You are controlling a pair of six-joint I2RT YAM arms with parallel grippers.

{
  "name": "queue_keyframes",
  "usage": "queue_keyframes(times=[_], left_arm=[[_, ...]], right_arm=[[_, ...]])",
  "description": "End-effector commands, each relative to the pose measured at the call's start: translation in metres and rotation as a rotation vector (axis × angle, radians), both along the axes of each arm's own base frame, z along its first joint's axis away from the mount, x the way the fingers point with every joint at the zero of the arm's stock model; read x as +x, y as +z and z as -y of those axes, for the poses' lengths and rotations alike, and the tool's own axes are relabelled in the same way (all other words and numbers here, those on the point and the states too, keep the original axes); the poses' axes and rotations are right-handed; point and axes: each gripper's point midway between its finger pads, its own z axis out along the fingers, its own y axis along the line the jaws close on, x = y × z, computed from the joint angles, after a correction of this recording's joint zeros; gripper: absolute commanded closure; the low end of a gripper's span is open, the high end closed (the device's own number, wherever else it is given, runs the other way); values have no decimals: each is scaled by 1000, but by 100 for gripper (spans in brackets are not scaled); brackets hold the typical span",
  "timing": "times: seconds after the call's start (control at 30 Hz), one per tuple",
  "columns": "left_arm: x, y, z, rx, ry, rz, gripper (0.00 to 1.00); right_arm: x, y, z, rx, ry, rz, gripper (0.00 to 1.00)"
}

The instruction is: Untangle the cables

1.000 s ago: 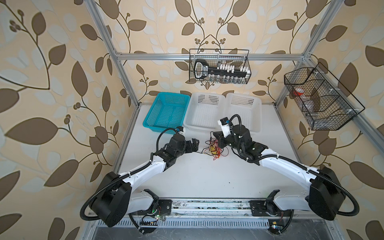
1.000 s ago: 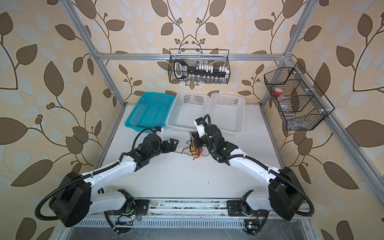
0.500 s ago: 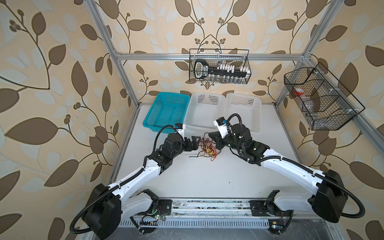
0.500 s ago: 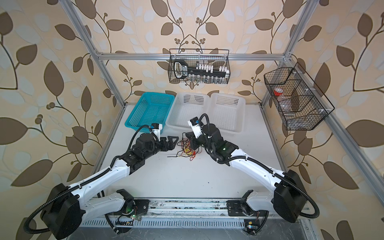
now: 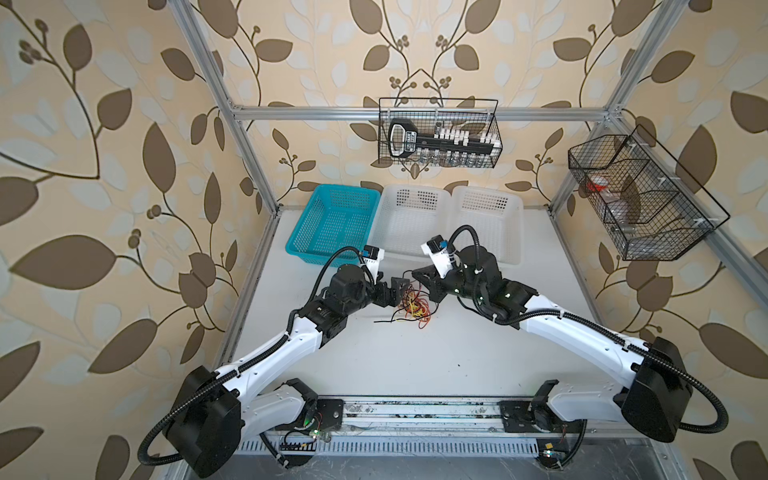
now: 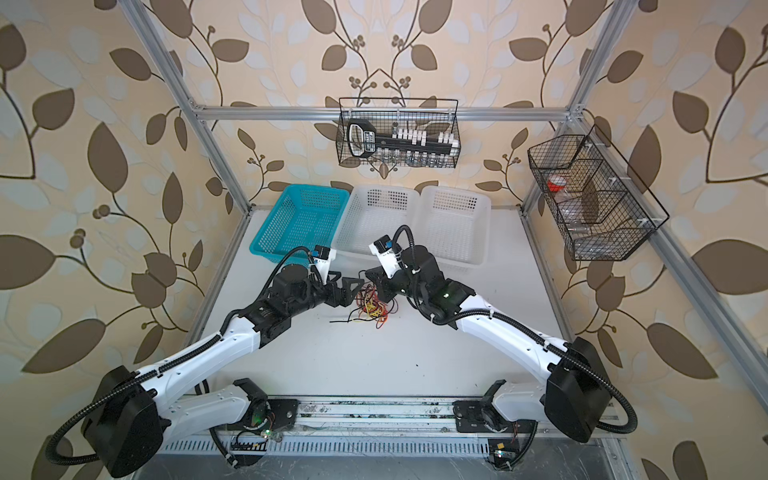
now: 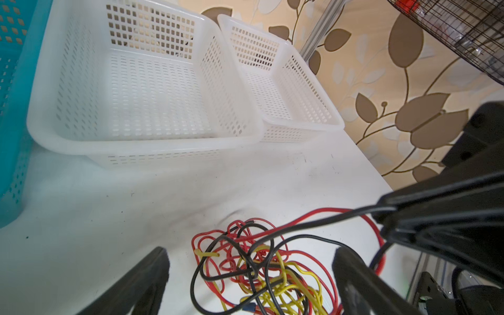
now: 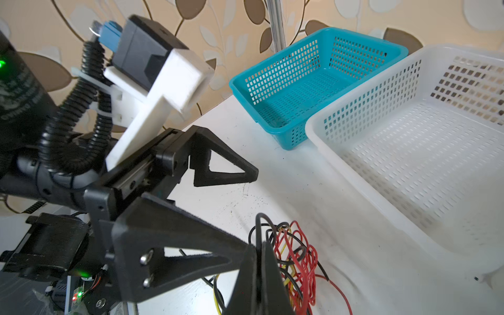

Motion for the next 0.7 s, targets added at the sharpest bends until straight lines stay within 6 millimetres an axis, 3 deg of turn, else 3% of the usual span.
queue_keyframes(times=[0.0,0.3,0.37,0.47,0.67], left_arm=[[7,28,10,-15,-38,121,10],[15,38,17,-38,-49,183,21],[16,41,20,-49,-57,194,28],[16,42,21,-54,-60,198,43],[16,43,22,-53,-66,194,85]], right_arm=[[-5,22,-12,39,61,32,100],[-10,22,-19,49,96,12,100],[-10,21,-20,48,98,9,100],[-8,19,-19,43,82,8,100],[-3,12,-14,24,44,3,100]])
